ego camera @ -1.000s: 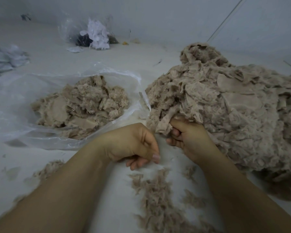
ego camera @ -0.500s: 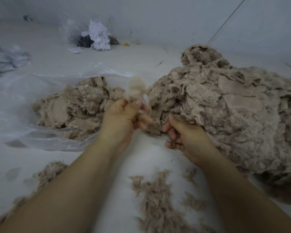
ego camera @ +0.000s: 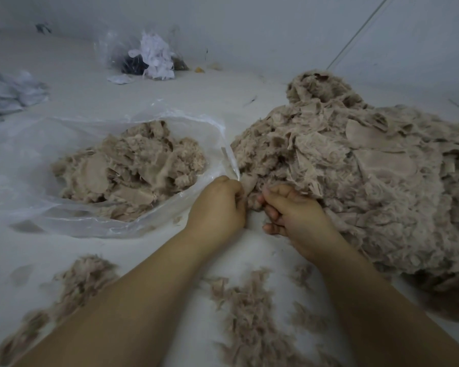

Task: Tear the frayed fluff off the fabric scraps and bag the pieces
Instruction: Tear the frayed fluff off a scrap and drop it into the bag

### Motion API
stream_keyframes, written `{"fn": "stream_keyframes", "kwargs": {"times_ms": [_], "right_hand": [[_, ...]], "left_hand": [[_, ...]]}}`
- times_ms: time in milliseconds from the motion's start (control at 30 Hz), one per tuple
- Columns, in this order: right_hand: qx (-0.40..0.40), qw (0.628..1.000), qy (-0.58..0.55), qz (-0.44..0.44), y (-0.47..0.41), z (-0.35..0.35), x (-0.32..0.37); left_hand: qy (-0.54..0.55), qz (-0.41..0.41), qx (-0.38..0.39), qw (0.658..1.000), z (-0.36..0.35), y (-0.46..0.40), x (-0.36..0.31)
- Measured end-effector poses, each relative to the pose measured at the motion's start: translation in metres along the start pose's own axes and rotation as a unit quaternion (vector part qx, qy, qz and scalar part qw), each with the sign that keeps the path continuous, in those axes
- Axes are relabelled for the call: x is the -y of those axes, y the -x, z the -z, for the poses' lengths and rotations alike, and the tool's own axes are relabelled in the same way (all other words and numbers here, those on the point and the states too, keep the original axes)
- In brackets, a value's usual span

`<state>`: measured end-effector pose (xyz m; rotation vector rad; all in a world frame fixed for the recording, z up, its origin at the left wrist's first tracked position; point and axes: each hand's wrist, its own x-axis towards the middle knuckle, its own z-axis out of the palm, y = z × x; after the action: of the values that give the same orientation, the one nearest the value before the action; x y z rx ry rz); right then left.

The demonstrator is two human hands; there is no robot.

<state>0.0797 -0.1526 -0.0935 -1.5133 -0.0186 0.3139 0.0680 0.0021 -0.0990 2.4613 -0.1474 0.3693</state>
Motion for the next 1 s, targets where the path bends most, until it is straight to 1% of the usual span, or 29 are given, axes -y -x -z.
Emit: {"fn": "stream_keyframes", "kwargs": {"times_ms": [33, 67, 100, 167, 200, 233, 300, 367, 400, 467, 500, 533, 600, 633, 667, 733, 800, 833, 933, 1000], "right_hand": [[-0.004, 1.0, 0.011, 0.003, -0.001, 0.0, -0.001], [-0.009, 1.0, 0.023, 0.008, -0.002, 0.0, -0.002], [-0.013, 0.999, 0.033, 0.011, -0.002, -0.001, -0.003], [-0.024, 0.999, 0.038, 0.014, -0.003, -0.002, -0.003], [-0.026, 0.999, 0.032, 0.012, -0.002, -0.002, -0.003], [-0.024, 0.999, 0.022, 0.008, -0.002, -0.002, -0.002], [-0.024, 1.0, 0.007, 0.003, -0.001, -0.002, -0.001], [-0.038, 0.999, 0.002, 0.003, -0.001, -0.001, -0.001], [-0.044, 0.999, -0.005, 0.002, -0.002, 0.0, -0.002], [-0.047, 0.999, -0.017, -0.001, -0.003, 0.002, -0.002], [-0.047, 0.999, -0.013, -0.004, -0.003, 0.002, -0.002], [-0.047, 0.999, -0.005, -0.006, -0.003, 0.002, -0.002], [-0.045, 0.999, 0.005, -0.007, -0.003, 0.001, -0.002], [-0.041, 0.999, 0.001, -0.011, -0.002, 0.001, -0.001], [-0.035, 0.999, -0.01, -0.018, -0.002, 0.0, 0.0], [-0.024, 0.998, -0.039, -0.036, 0.0, -0.001, 0.003], [-0.027, 0.998, -0.042, -0.044, 0.001, -0.002, 0.006], [-0.031, 0.998, -0.038, -0.044, 0.002, -0.002, 0.006], [-0.041, 0.998, -0.024, -0.044, 0.003, -0.002, 0.007], [-0.045, 0.998, -0.025, -0.048, 0.003, -0.002, 0.007]], "left_hand": [[0.034, 0.014, 0.004, 0.999, 0.002, 0.001, 0.0], [0.093, 0.031, 0.016, 0.995, 0.004, 0.003, -0.002], [0.173, 0.051, 0.036, 0.983, 0.006, 0.006, -0.004], [0.323, 0.093, 0.1, 0.937, 0.008, 0.01, -0.01], [0.366, 0.101, 0.124, 0.917, 0.009, 0.012, -0.012], [0.383, 0.094, 0.132, 0.909, 0.009, 0.013, -0.013], [0.379, 0.084, 0.122, 0.913, 0.011, 0.014, -0.014], [0.389, 0.105, 0.103, 0.909, 0.013, 0.013, -0.014], [0.419, 0.127, 0.083, 0.895, 0.014, 0.012, -0.013], [0.503, 0.164, 0.013, 0.848, 0.018, 0.008, -0.008], [0.515, 0.164, -0.022, 0.841, 0.02, 0.005, -0.003], [0.488, 0.152, -0.051, 0.858, 0.02, 0.003, 0.001], [0.379, 0.109, -0.081, 0.915, 0.018, 0.003, 0.005], [0.34, 0.088, -0.092, 0.932, 0.015, 0.004, 0.005], [0.313, 0.068, -0.108, 0.941, 0.013, 0.005, 0.004], [0.243, 0.021, -0.163, 0.956, 0.011, 0.005, 0.004], [0.187, -0.009, -0.23, 0.955, 0.014, 0.004, 0.007], [0.186, -0.002, -0.256, 0.949, 0.015, 0.003, 0.009], [0.227, 0.025, -0.306, 0.924, 0.019, 0.003, 0.009], [0.245, 0.031, -0.325, 0.913, 0.022, 0.002, 0.007]]}}
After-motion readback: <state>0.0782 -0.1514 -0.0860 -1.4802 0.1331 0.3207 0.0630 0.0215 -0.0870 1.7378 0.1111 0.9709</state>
